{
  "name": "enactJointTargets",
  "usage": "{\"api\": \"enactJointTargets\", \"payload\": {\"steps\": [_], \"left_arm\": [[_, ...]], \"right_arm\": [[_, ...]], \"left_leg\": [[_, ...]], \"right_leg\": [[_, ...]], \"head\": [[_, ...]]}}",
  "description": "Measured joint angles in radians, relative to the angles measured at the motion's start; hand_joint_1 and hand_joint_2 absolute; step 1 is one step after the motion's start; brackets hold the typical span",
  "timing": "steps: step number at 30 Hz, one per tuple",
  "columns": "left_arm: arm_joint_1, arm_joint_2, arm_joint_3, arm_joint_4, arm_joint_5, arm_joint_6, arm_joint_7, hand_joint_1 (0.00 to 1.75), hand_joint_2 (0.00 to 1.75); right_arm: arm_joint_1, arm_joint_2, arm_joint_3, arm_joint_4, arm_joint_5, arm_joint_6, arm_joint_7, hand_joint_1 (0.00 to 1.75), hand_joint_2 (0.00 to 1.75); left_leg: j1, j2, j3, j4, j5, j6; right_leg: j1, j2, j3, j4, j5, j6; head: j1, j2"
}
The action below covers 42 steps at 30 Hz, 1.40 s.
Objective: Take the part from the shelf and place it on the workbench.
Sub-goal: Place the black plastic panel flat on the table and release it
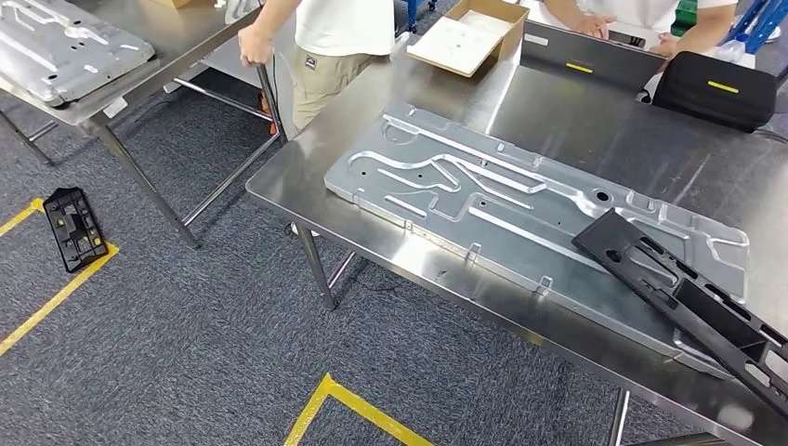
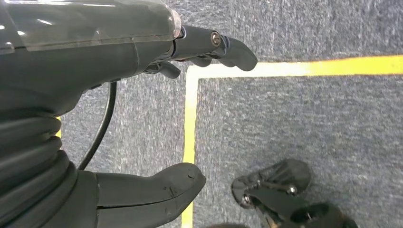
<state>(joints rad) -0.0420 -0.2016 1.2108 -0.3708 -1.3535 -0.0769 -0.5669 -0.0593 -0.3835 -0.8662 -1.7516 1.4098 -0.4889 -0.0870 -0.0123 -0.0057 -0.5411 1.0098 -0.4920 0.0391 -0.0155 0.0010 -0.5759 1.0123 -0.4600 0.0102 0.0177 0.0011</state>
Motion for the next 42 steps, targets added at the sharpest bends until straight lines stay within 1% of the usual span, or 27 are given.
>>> {"api": "enactJointTargets", "payload": {"steps": [2, 4, 5, 6, 7, 8, 10, 12, 15, 16, 17, 19, 20, 21, 22, 23, 24, 26, 27, 30, 32, 35, 36, 37, 38, 40, 42], "left_arm": [[0.0, 0.0, 0.0, 0.0, -0.004, 0.0, -0.001, 0.0, 1.75], [0.002, -0.001, 0.0, 0.0, -0.006, 0.0, -0.001, 0.0, 1.75], [0.004, -0.002, 0.0, 0.0, -0.006, 0.0, -0.001, 0.0, 1.75], [0.006, -0.002, 0.0, 0.0, -0.006, 0.0, -0.001, 0.0, 1.75], [0.007, -0.002, 0.0, 0.0, -0.006, 0.0, -0.001, 0.0, 1.75], [0.008, -0.002, 0.0, 0.0, -0.006, 0.0, 0.0, 0.0, 1.75], [0.007, -0.002, 0.0, 0.0, -0.007, 0.0, 0.0, 0.0, 1.75], [0.005, -0.001, 0.0, 0.0, -0.008, 0.0, -0.001, 0.0, 1.75], [0.006, -0.003, 0.0, 0.0, -0.008, 0.0, -0.001, 0.0, 0.44], [0.006, -0.004, 0.0, 0.0, -0.008, 0.0, -0.001, 0.0, 0.0], [0.006, -0.005, 0.0, 0.0, -0.008, 0.0, 0.0, 0.0, 0.0], [0.005, -0.007, 0.0, 0.0, -0.008, 0.001, 0.003, 0.0, 0.0], [0.005, -0.007, 0.001, 0.0, -0.008, 0.002, 0.005, 0.0, 0.0], [0.005, -0.007, 0.001, 0.0, -0.007, 0.003, 0.005, 0.0, 0.0], [0.005, -0.007, 0.002, 0.001, -0.004, 0.002, 0.009, 0.0, 0.0], [0.004, -0.006, 0.005, 0.004, 0.002, -0.001, 0.02, 0.0, 0.0], [0.002, -0.005, 0.01, 0.009, 0.01, -0.005, 0.038, 0.0, 0.0], [-0.002, -0.002, 0.025, 0.021, 0.027, -0.018, 0.084, 0.0, 0.0], [-0.003, 0.0, 0.033, 0.026, 0.032, -0.023, 0.103, 0.0, 0.0], [-0.005, 0.004, 0.052, 0.033, 0.042, -0.038, 0.134, 0.0, 0.0], [-0.005, 0.008, 0.062, 0.035, 0.046, -0.045, 0.142, 0.0, 0.0], [-0.006, 0.009, 0.068, 0.035, 0.044, -0.046, 0.149, 0.0, 0.0], [-0.007, 0.009, 0.068, 0.035, 0.042, -0.044, 0.149, 0.0, 0.0], [-0.008, 0.009, 0.068, 0.035, 0.04, -0.04, 0.148, 0.0, 0.0], [-0.01, 0.009, 0.068, 0.035, 0.038, -0.036, 0.146, 0.0, 0.0], [-0.014, 0.01, 0.069, 0.035, 0.035, -0.03, 0.143, 0.0, 0.0], [-0.018, 0.01, 0.069, 0.035, 0.034, -0.026, 0.14, 0.0, 0.0]], "right_arm": [[-0.008, 0.009, -0.014, -0.012, -0.005, 0.002, -0.004, 0.0, 0.0], [-0.011, 0.02, -0.026, -0.018, 0.0, -0.001, -0.012, 0.0, 0.0], [-0.011, 0.026, -0.031, -0.019, 0.003, -0.002, -0.015, 0.0, 0.0], [-0.011, 0.032, -0.035, -0.019, 0.005, -0.002, -0.017, 0.0, 0.0], [-0.012, 0.038, -0.039, -0.019, 0.007, -0.002, -0.019, 0.0, 0.0], [-0.012, 0.043, -0.041, -0.018, 0.009, -0.002, -0.019, 0.0, 0.0], [-0.014, 0.051, -0.043, -0.018, 0.013, -0.003, -0.02, 0.0, 0.0], [-0.019, 0.056, -0.045, -0.018, 0.016, -0.003, -0.021, 0.0, 0.0], [-0.024, 0.058, -0.046, -0.018, 0.018, -0.001, -0.019, 0.0, 0.0], [-0.025, 0.058, -0.048, -0.018, 0.017, 0.001, -0.019, 0.0, 0.0], [-0.028, 0.057, -0.05, -0.018, 0.015, 0.004, -0.018, 0.0, 0.0], [-0.031, 0.057, -0.057, -0.018, 0.001, 0.015, -0.016, 0.0, 0.0], [-0.032, 0.057, -0.06, -0.018, -0.012, 0.02, -0.016, 0.0, 0.0], [-0.03, 0.057, -0.064, -0.02, -0.033, 0.023, -0.018, 0.0, 0.0], [-0.029, 0.057, -0.07, -0.024, -0.06, 0.027, -0.024, 0.0, 0.0], [-0.03, 0.057, -0.076, -0.032, -0.092, 0.032, -0.035, 0.0, 0.0], [-0.033, 0.057, -0.082, -0.041, -0.122, 0.037, -0.048, 0.0, 0.0], [-0.05, 0.057, -0.09, -0.056, -0.158, 0.046, -0.075, 0.0, 0.0], [-0.059, 0.057, -0.091, -0.061, -0.162, 0.047, -0.083, 0.0, 0.0], [-0.077, 0.057, -0.091, -0.069, -0.167, 0.051, -0.091, 0.0, 0.0], [-0.086, 0.057, -0.091, -0.074, -0.18, 0.055, -0.091, 0.0, 0.0], [-0.089, 0.06, -0.094, -0.078, -0.197, 0.069, -0.095, 0.0, 0.0], [-0.089, 0.064, -0.095, -0.081, -0.201, 0.077, -0.096, 0.0, 0.0], [-0.089, 0.068, -0.097, -0.084, -0.204, 0.088, -0.096, 0.0, 0.0], [-0.087, 0.073, -0.1, -0.088, -0.206, 0.097, -0.098, 0.0, 0.0], [-0.083, 0.081, -0.107, -0.097, -0.207, 0.109, -0.106, 0.0, 0.0], [-0.079, 0.086, -0.112, -0.103, -0.206, 0.121, -0.115, 0.0, 0.0]], "left_leg": [[0.002, 0.0, -0.028, 0.065, -0.043, -0.012], [0.008, 0.0, -0.09, 0.196, -0.107, -0.02], [0.011, 0.001, -0.117, 0.252, -0.125, -0.023], [0.013, 0.001, -0.13, 0.277, -0.124, -0.025], [0.014, 0.001, -0.124, 0.26, -0.103, -0.025], [0.015, 0.001, -0.1, 0.21, -0.068, -0.023], [0.013, 0.001, -0.036, 0.071, -0.007, -0.013], [0.009, 0.001, -0.006, 0.003, 0.009, -0.005], [0.008, 0.001, -0.002, -0.009, 0.015, 0.009], [0.01, 0.002, 0.0, -0.016, 0.02, 0.015], [0.013, 0.003, 0.003, -0.022, 0.024, 0.021], [0.014, 0.004, 0.002, -0.025, 0.027, 0.026], [0.013, 0.005, 0.001, -0.024, 0.027, 0.026], [0.013, 0.004, 0.001, -0.023, 0.026, 0.026], [0.013, 0.004, 0.001, -0.021, 0.025, 0.026], [0.014, 0.004, 0.002, -0.017, 0.024, 0.024], [0.014, 0.003, 0.002, -0.013, 0.022, 0.021], [0.012, 0.002, -0.003, 0.0, 0.016, 0.011], [0.011, 0.002, -0.007, 0.005, 0.014, 0.005], [0.011, 0.001, -0.016, 0.013, 0.013, -0.009], [0.013, 0.001, -0.033, 0.056, -0.029, -0.018], [0.016, 0.002, -0.093, 0.228, -0.143, -0.026], [0.017, 0.002, -0.102, 0.268, -0.161, -0.026], [0.017, 0.002, -0.094, 0.273, -0.16, -0.025], [0.017, 0.002, -0.067, 0.241, -0.142, -0.022], [0.014, 0.002, 0.023, 0.1, -0.097, -0.009], [0.008, 0.005, 0.083, -0.004, -0.076, 0.0]], "right_leg": [[-0.006, -0.003, 0.003, -0.007, 0.002, -0.012], [-0.005, -0.005, 0.002, -0.007, 0.002, -0.018], [-0.004, -0.006, 0.002, -0.006, 0.002, -0.019], [-0.004, -0.006, 0.002, -0.005, 0.001, -0.019], [-0.004, -0.005, 0.002, -0.004, 0.001, -0.019], [-0.004, -0.005, 0.003, -0.003, 0.0, -0.018], [-0.002, -0.003, 0.003, 0.002, -0.003, -0.013], [0.0, -0.003, 0.001, 0.005, -0.004, -0.003], [-0.002, -0.002, 0.0, 0.006, -0.004, 0.015], [-0.003, -0.002, -0.006, 0.021, -0.016, 0.02], [-0.004, -0.002, -0.02, 0.054, -0.039, 0.024], [-0.008, -0.002, -0.075, 0.17, -0.103, 0.03], [-0.009, -0.002, -0.102, 0.227, -0.124, 0.034], [-0.011, -0.002, -0.119, 0.261, -0.13, 0.037], [-0.013, -0.002, -0.118, 0.258, -0.115, 0.039], [-0.015, -0.002, -0.099, 0.218, -0.085, 0.041], [-0.017, -0.002, -0.068, 0.154, -0.049, 0.042], [-0.016, 0.0, -0.019, 0.047, -0.006, 0.039], [-0.013, 0.002, -0.012, 0.026, 0.0, 0.034], [-0.011, 0.002, -0.021, 0.023, 0.005, 0.015], [-0.015, -0.002, -0.027, 0.019, 0.014, -0.001], [-0.011, -0.007, -0.048, 0.019, 0.029, -0.015], [-0.009, -0.007, -0.058, 0.019, 0.035, -0.017], [-0.007, -0.007, -0.067, 0.02, 0.04, -0.016], [-0.005, -0.007, -0.075, 0.021, 0.046, -0.015], [-0.003, -0.007, -0.087, 0.023, 0.059, -0.01], [-0.001, -0.008, -0.09, 0.023, 0.07, 0.0]], "head": [[0.0, 0.0], [0.0, 0.0], [0.0, 0.0], [0.0, 0.0], [0.0, 0.0], [0.0, 0.0], [0.0, 0.0], [0.0, 0.0], [0.0, 0.0], [0.0, 0.0], [0.0, 0.0], [0.0, 0.0], [0.0, 0.0], [0.0, 0.0], [0.0, 0.0], [0.0, 0.0], [0.0, 0.0], [0.0, 0.0], [0.0, 0.0], [0.0, 0.0], [0.0, 0.0], [0.0, 0.0], [0.0, 0.0], [0.0, 0.0], [0.0, 0.0], [0.0, 0.0], [0.0, 0.0]]}}
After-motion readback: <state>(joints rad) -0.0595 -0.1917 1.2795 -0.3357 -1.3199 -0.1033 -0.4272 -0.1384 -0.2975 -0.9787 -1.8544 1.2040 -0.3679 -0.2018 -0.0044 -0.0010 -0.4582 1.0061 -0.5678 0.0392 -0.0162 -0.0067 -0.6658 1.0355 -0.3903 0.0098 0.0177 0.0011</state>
